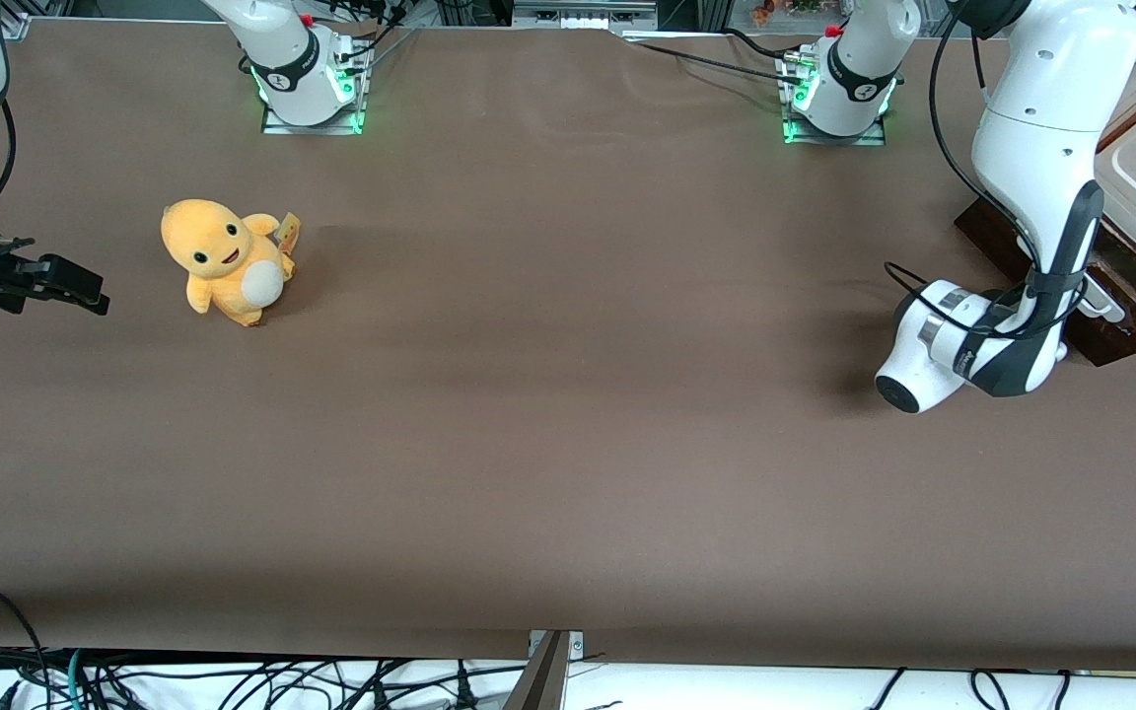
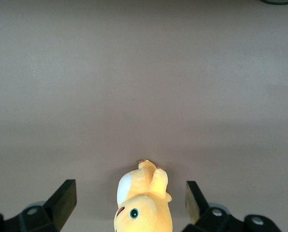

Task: Open lower drawer with left arm only
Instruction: 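Pull the handle with the left gripper, sliding the drawer outward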

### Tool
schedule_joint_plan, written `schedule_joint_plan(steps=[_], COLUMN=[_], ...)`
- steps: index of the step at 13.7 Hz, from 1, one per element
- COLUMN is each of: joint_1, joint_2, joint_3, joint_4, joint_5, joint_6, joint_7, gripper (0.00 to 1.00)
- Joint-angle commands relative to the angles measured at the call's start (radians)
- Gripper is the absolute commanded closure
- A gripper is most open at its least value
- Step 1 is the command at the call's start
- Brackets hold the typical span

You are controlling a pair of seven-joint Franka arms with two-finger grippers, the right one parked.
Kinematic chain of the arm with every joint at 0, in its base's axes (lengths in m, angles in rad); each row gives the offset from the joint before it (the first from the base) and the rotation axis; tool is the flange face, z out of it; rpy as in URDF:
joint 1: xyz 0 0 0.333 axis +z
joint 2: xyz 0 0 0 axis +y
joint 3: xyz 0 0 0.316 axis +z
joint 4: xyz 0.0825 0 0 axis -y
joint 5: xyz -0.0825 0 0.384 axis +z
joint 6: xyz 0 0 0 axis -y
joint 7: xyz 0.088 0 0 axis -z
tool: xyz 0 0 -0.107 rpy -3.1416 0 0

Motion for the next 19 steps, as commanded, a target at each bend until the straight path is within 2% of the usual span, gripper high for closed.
schedule_joint_plan(steps=[1, 19], joint_1=[-0.039, -0.096], joint_2=[-0.016, 0.008], joint_3=[-0.009, -0.009], joint_4=[0.019, 0.050], joint_5=[-0.011, -0.020], joint_6=[-0.077, -0.081], joint_7=[0.010, 0.012], gripper=[0.92, 0.92])
